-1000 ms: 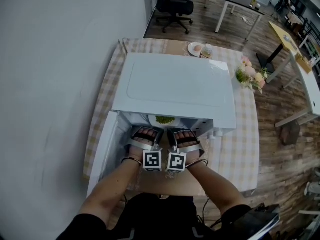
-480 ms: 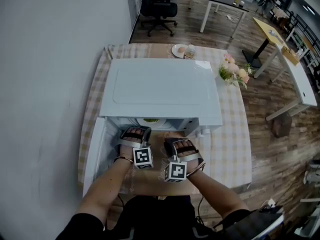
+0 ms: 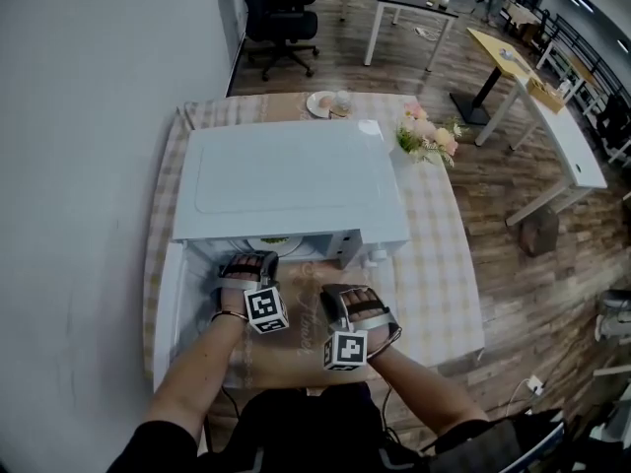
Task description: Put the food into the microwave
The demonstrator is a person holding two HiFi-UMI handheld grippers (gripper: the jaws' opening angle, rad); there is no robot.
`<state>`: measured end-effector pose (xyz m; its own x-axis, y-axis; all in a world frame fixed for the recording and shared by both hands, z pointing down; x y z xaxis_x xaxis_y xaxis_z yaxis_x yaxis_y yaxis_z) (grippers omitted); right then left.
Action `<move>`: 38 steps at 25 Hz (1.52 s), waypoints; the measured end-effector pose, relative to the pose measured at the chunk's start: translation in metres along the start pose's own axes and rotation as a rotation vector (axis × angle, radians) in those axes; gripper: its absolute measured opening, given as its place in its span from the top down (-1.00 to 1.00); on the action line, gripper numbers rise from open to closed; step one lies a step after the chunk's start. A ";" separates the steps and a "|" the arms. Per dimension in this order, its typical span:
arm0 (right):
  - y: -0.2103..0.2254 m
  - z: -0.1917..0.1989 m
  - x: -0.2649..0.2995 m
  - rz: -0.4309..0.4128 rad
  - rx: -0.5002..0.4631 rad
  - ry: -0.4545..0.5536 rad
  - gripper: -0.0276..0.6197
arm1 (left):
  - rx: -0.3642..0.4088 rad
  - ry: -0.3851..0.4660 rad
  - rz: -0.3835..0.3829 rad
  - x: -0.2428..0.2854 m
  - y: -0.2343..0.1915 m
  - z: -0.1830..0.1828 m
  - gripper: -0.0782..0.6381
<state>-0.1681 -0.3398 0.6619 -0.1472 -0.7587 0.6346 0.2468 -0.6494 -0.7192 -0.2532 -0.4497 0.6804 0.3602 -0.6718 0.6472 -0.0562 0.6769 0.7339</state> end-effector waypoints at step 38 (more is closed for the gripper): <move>0.052 0.050 -0.099 0.038 0.279 0.167 0.71 | -0.292 0.037 -0.155 -0.086 -0.023 -0.064 0.69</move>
<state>-0.0932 -0.2962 0.5756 -0.2821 -0.7947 0.5374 0.5045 -0.5993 -0.6215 -0.2230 -0.3879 0.5944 0.3774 -0.7659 0.5204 0.2697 0.6286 0.7295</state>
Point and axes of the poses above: the fingertips, and each gripper's own axes: x forward along the fingers, y to its right, z out of its underside, the point moved 4 cm from there along -x, backward along the fingers, and after that the axes turned 1 degree about -z, right-handed, at the moved point
